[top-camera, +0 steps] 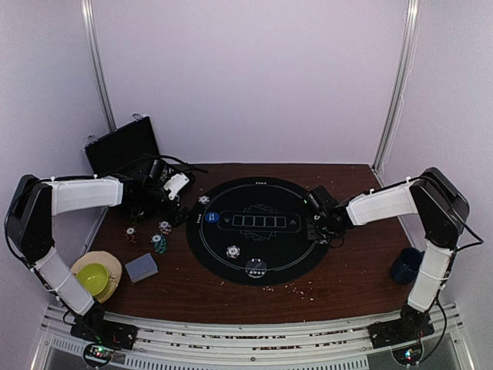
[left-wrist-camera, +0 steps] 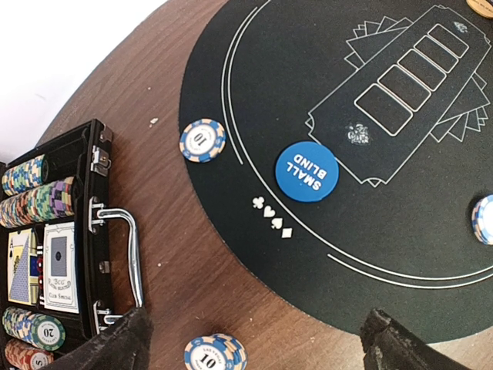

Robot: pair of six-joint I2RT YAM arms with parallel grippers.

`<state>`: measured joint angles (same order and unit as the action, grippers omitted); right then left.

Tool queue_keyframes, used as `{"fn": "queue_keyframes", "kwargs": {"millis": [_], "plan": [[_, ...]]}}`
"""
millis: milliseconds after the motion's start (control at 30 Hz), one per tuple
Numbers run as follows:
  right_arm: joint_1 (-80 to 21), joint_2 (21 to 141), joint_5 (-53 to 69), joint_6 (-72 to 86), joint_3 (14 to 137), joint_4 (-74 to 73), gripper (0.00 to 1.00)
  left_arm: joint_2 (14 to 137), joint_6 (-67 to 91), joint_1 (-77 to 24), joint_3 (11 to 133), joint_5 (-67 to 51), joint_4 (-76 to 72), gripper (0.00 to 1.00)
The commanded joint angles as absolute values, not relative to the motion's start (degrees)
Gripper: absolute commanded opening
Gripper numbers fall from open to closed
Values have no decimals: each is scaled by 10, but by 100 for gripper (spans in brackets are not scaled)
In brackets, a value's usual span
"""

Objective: Distribute texas hold em gaming equipment
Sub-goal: Adjust the poker chips pile in the big blind area.

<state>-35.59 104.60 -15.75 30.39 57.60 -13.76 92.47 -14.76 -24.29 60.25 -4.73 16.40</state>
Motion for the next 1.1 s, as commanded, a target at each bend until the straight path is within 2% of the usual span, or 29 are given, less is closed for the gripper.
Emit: {"fn": "queue_keyframes", "kwargs": {"millis": [0, 433, 533, 1067], "plan": [[-353, 1051, -177, 312, 574, -136, 56, 930, -142, -240, 603, -51, 146, 98], [-353, 1047, -181, 314, 573, -136, 52, 930, -142, -239, 604, -52, 146, 98], [-354, 1047, -181, 315, 573, -135, 46, 930, -142, -239, 604, -52, 146, 98], [-353, 1039, -183, 317, 570, -132, 43, 931, -142, -239, 604, -51, 146, 98]]}}
